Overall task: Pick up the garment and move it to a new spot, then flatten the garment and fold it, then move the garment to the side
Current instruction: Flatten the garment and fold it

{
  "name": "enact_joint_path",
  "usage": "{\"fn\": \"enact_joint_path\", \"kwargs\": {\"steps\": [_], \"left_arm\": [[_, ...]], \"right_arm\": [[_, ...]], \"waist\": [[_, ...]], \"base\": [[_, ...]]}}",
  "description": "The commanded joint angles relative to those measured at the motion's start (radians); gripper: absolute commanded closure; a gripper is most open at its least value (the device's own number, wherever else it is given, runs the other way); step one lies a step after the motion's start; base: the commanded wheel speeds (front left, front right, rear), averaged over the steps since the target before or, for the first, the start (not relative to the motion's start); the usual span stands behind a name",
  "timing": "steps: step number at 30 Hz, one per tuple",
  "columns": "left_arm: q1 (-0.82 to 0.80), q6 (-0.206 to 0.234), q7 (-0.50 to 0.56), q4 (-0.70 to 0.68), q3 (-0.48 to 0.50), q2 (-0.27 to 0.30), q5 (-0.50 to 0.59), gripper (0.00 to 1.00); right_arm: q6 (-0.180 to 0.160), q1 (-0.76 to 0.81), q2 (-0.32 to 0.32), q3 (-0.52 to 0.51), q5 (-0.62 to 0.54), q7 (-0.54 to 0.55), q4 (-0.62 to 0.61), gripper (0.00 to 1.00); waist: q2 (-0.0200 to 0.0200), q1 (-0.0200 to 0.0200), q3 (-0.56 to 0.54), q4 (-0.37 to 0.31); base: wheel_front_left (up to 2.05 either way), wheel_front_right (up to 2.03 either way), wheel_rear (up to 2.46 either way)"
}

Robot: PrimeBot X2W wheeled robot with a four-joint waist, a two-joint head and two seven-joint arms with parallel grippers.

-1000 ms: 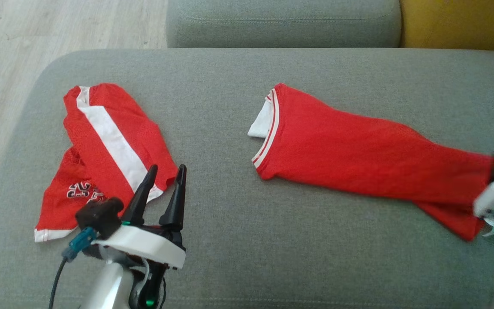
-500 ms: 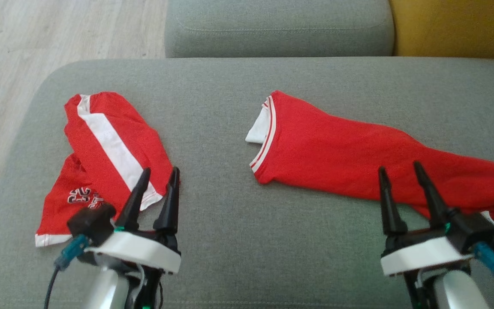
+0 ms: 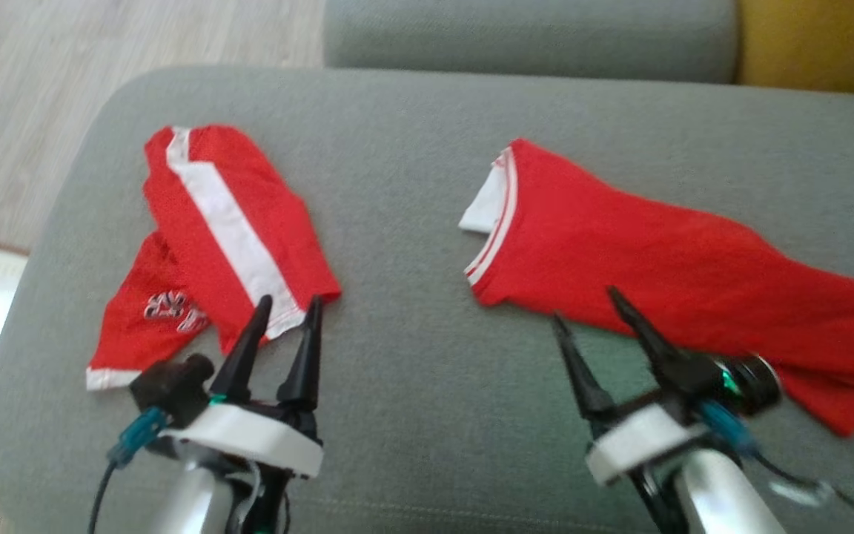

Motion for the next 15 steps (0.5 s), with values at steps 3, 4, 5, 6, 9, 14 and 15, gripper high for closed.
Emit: {"fn": "enact_joint_path", "kwargs": {"steps": [3,4,5,6,9,14,15], "left_arm": [[-0.08,-0.006,-0.008,-0.023,0.007,0.001,-0.01,0.0],[-0.087,-0.006,-0.008,-0.023,0.003,0.001,-0.015,0.0],[-0.093,-0.006,-0.008,-0.022,0.0,0.001,-0.019,0.0],[-0.098,-0.006,-0.008,-0.02,-0.003,0.001,-0.024,0.0],[-0.119,-0.006,-0.008,-0.012,-0.019,0.001,-0.035,0.0],[-0.137,-0.006,-0.008,-0.009,-0.026,0.001,-0.046,0.0],[-0.139,-0.006,-0.008,-0.009,-0.027,0.001,-0.046,0.0]], "right_arm": [[-0.001,-0.13,-0.017,0.074,-0.055,0.041,0.051,0.0],[-0.001,-0.152,-0.025,0.087,-0.067,0.052,0.082,0.0],[-0.001,-0.173,-0.033,0.097,-0.077,0.063,0.114,0.0],[-0.001,-0.193,-0.044,0.106,-0.097,0.072,0.147,0.0],[-0.001,-0.253,-0.062,0.11,-0.148,0.11,0.28,0.0],[-0.001,-0.31,-0.061,0.089,-0.182,0.096,0.39,0.0],[-0.001,-0.319,-0.062,0.086,-0.19,0.091,0.406,0.0]], "waist": [[-0.0001,0.0,0.059,0.055],[-0.0001,0.0,0.068,0.067],[-0.0001,0.0,0.076,0.078],[-0.0001,0.0,0.083,0.09],[-0.0001,0.0,0.11,0.138],[-0.0001,0.0,0.135,0.185],[-0.0001,0.0,0.14,0.192]], "base": [[0.0,0.0,0.0],[0.0,0.0,0.0],[0.0,0.0,0.0],[0.0,0.0,0.0],[0.0,0.0,0.0],[0.0,0.0,0.0],[0.0,0.0,0.0]]}}
